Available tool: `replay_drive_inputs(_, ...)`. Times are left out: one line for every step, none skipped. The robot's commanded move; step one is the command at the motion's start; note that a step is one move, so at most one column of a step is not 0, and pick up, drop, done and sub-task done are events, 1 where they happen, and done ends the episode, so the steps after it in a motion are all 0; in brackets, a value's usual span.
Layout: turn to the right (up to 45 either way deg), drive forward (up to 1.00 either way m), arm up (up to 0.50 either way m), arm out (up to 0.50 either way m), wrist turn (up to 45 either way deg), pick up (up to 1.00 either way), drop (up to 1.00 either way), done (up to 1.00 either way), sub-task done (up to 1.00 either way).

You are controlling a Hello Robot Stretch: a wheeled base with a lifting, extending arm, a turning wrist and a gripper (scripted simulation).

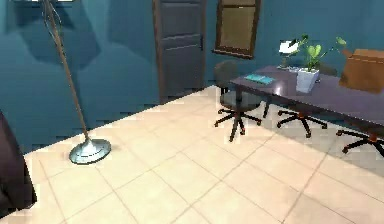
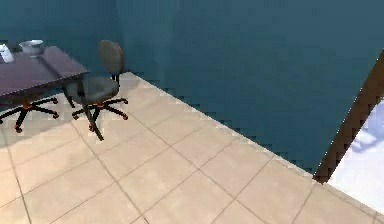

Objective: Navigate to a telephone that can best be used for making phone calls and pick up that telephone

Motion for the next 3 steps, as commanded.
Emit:
replay_drive_inputs(-45.0, 0.00, 0.00, 0.00, 0.0, 0.00, 0.00, 0.00, 0.00)
replay_drive_inputs(-36.0, 0.00, 0.00, 0.00, 0.0, 0.00, 0.00, 0.00, 0.00)
replay_drive_inputs(0.0, 0.40, 0.00, 0.00, 0.0, 0.00, 0.00, 0.00, 0.00)
